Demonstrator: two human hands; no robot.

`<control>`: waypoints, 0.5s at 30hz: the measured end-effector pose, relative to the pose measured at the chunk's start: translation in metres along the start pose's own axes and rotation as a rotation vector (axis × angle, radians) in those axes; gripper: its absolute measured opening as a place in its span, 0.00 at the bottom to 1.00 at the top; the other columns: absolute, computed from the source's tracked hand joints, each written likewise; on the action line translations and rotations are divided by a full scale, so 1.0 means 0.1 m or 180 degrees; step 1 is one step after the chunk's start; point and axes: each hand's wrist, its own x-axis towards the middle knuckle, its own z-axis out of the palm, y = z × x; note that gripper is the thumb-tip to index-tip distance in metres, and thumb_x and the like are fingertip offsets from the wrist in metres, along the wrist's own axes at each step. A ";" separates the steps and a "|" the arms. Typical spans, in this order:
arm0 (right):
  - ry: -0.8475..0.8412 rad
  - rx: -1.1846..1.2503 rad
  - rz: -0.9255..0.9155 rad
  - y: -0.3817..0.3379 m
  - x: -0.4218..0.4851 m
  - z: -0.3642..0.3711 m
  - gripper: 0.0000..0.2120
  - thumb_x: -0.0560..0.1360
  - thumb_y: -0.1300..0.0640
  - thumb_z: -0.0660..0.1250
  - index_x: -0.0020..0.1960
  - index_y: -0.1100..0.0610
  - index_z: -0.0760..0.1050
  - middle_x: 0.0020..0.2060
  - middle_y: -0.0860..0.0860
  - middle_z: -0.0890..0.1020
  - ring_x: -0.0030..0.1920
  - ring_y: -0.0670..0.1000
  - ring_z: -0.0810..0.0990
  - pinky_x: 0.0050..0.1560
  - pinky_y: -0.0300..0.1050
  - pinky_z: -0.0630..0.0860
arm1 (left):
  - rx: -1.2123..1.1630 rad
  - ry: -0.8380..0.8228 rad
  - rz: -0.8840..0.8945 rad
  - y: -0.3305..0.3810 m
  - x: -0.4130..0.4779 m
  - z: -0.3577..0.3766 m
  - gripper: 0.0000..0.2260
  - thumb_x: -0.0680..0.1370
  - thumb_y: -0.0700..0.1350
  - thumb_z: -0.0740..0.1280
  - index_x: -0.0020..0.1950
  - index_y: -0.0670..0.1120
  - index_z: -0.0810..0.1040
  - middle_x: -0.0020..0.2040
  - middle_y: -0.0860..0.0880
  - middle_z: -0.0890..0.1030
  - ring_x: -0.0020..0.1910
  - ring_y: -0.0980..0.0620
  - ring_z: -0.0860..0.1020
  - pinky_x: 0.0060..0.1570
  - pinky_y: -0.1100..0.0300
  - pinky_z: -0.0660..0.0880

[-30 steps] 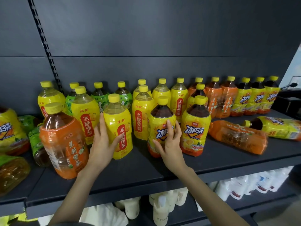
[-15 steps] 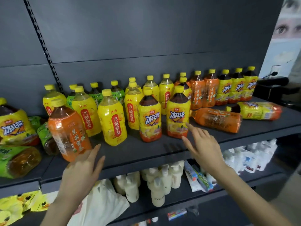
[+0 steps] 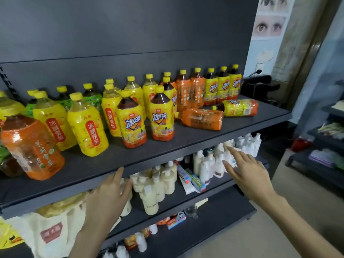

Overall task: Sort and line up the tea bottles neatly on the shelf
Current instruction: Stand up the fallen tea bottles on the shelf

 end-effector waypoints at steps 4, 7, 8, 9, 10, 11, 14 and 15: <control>0.0061 -0.0013 0.0117 0.38 0.03 -0.03 0.23 0.79 0.46 0.60 0.71 0.52 0.67 0.57 0.50 0.80 0.58 0.57 0.77 0.51 0.52 0.71 | 0.0128 0.0070 0.0038 0.31 0.05 0.14 0.23 0.78 0.54 0.62 0.71 0.47 0.69 0.51 0.46 0.82 0.47 0.43 0.81 0.34 0.54 0.74; 0.0050 -0.0035 0.0099 0.71 0.09 -0.02 0.23 0.79 0.44 0.58 0.71 0.50 0.66 0.60 0.48 0.78 0.59 0.54 0.76 0.53 0.50 0.70 | 0.0197 0.0112 0.0089 0.57 0.17 0.32 0.23 0.78 0.56 0.60 0.71 0.48 0.68 0.56 0.48 0.81 0.49 0.45 0.80 0.35 0.55 0.73; -0.0019 -0.0052 0.0101 0.81 0.13 -0.02 0.24 0.79 0.43 0.57 0.72 0.49 0.64 0.62 0.47 0.77 0.60 0.53 0.75 0.55 0.49 0.69 | 0.0175 0.0107 0.0105 0.68 0.21 0.37 0.23 0.78 0.56 0.59 0.71 0.48 0.68 0.56 0.48 0.81 0.50 0.45 0.80 0.36 0.54 0.74; -0.0087 -0.0061 0.0094 0.91 0.18 -0.03 0.24 0.79 0.43 0.56 0.73 0.49 0.63 0.64 0.46 0.75 0.62 0.52 0.73 0.56 0.47 0.68 | 0.0131 0.0106 0.0123 0.80 0.27 0.43 0.23 0.78 0.56 0.59 0.71 0.48 0.68 0.56 0.48 0.80 0.50 0.45 0.80 0.37 0.54 0.75; -0.0123 -0.0058 0.0077 1.03 0.23 -0.04 0.25 0.80 0.43 0.55 0.74 0.49 0.62 0.65 0.46 0.74 0.63 0.51 0.72 0.57 0.47 0.67 | 0.0095 0.0113 0.0130 0.94 0.32 0.49 0.23 0.79 0.55 0.59 0.71 0.47 0.68 0.57 0.47 0.80 0.51 0.45 0.80 0.39 0.53 0.75; -0.0132 -0.0052 0.0055 1.16 0.29 -0.05 0.25 0.80 0.43 0.55 0.74 0.50 0.62 0.65 0.46 0.74 0.63 0.51 0.72 0.57 0.46 0.67 | 0.0067 0.0120 0.0127 1.09 0.39 0.55 0.23 0.79 0.55 0.59 0.71 0.47 0.68 0.58 0.46 0.79 0.52 0.45 0.79 0.40 0.53 0.76; -0.0175 -0.0158 -0.0089 1.51 0.51 -0.10 0.24 0.80 0.43 0.55 0.72 0.51 0.64 0.64 0.47 0.75 0.62 0.51 0.73 0.56 0.47 0.68 | -0.0001 0.0204 0.0074 1.54 0.57 0.69 0.23 0.80 0.55 0.58 0.72 0.46 0.67 0.58 0.46 0.79 0.52 0.45 0.79 0.39 0.53 0.76; -0.0216 -0.0177 -0.0147 1.61 0.59 -0.09 0.24 0.80 0.43 0.55 0.72 0.52 0.64 0.64 0.47 0.76 0.62 0.52 0.73 0.55 0.47 0.68 | -0.0008 0.0215 0.0042 1.69 0.61 0.74 0.23 0.80 0.55 0.57 0.72 0.47 0.67 0.58 0.47 0.79 0.53 0.45 0.79 0.39 0.53 0.76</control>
